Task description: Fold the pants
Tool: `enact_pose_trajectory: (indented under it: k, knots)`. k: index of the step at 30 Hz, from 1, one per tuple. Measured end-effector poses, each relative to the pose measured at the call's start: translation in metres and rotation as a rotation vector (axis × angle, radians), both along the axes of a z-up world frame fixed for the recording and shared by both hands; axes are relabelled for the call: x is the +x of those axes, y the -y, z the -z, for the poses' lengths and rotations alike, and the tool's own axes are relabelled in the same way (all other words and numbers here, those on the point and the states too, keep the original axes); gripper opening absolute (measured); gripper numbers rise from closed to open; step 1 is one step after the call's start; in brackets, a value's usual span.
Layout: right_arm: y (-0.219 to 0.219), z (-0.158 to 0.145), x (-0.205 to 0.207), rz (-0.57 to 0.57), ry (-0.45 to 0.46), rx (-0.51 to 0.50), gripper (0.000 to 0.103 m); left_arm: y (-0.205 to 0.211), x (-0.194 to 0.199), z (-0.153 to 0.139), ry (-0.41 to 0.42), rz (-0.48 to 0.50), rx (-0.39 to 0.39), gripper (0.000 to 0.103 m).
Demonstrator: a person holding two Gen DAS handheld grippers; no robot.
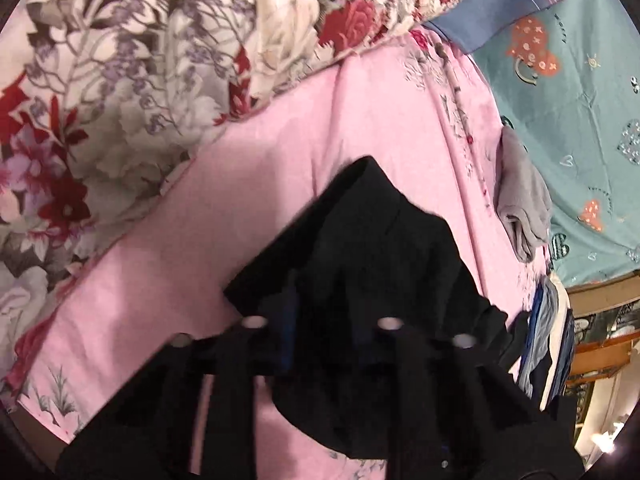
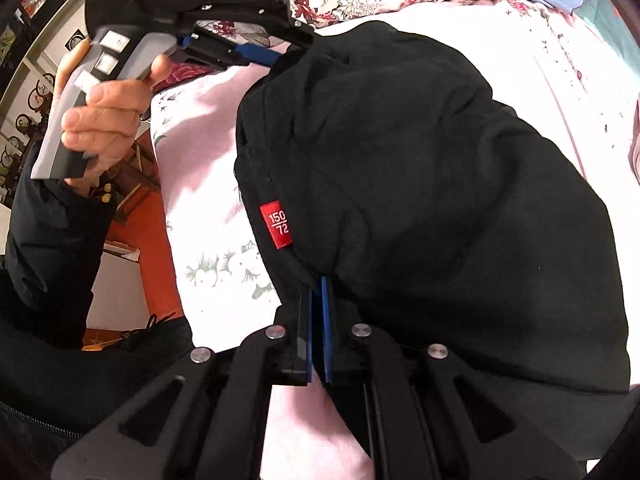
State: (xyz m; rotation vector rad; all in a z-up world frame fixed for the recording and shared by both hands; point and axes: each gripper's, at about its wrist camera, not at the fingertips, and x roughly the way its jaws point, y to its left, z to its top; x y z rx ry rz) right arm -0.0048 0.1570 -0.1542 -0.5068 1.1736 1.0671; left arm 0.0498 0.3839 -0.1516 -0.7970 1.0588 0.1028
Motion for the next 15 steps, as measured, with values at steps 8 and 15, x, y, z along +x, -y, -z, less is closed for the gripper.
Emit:
enact_pose_trajectory:
  k: [8, 15]
  knots:
    - [0.015, -0.022, -0.004, -0.023, 0.012, 0.046, 0.003, -0.015, -0.043, -0.015, 0.05, -0.066, 0.04, 0.013]
    - [0.011, -0.003, -0.002, -0.036, 0.013, -0.016, 0.006, -0.019, -0.031, 0.004, 0.034, -0.014, 0.051, 0.022]
